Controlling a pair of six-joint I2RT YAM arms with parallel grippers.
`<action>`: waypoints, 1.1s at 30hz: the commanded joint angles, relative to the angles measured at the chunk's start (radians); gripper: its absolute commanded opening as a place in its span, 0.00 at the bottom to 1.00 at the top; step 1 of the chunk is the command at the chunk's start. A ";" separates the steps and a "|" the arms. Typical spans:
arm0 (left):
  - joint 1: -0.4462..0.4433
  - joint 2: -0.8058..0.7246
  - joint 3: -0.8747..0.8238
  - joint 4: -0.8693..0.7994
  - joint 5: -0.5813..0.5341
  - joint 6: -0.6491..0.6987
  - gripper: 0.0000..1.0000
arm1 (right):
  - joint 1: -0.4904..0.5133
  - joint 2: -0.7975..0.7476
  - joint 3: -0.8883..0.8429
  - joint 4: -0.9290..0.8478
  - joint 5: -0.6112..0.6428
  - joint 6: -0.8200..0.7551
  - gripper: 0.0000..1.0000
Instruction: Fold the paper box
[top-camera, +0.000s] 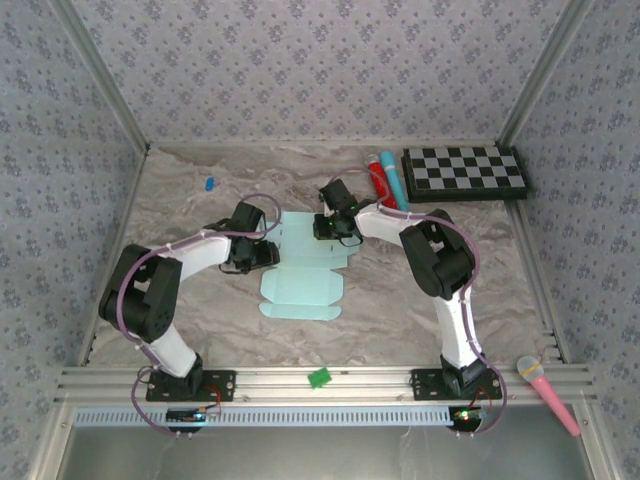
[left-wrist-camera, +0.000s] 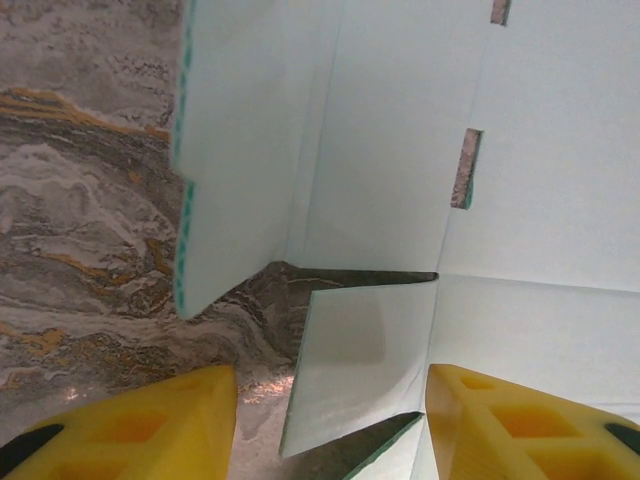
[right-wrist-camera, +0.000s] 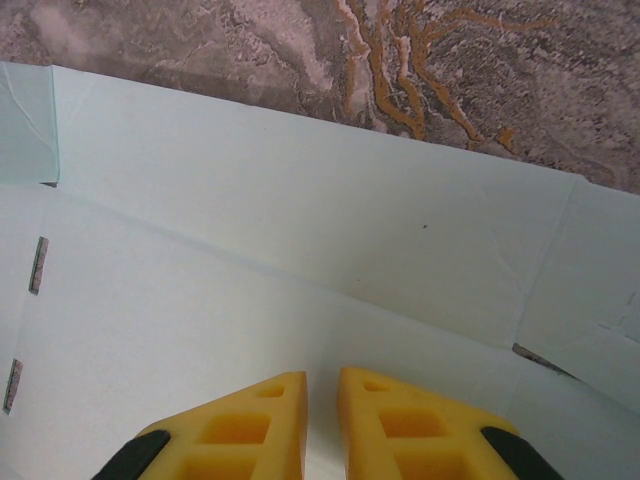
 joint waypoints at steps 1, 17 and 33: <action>0.000 -0.023 0.034 0.025 0.034 0.003 0.52 | 0.001 0.008 -0.019 -0.058 -0.005 0.016 0.19; -0.013 -0.114 -0.006 0.088 0.109 0.071 0.47 | 0.007 0.016 -0.016 -0.058 -0.011 0.018 0.19; -0.079 -0.017 0.053 0.107 0.162 0.067 0.41 | 0.009 0.010 -0.019 -0.058 -0.012 0.019 0.19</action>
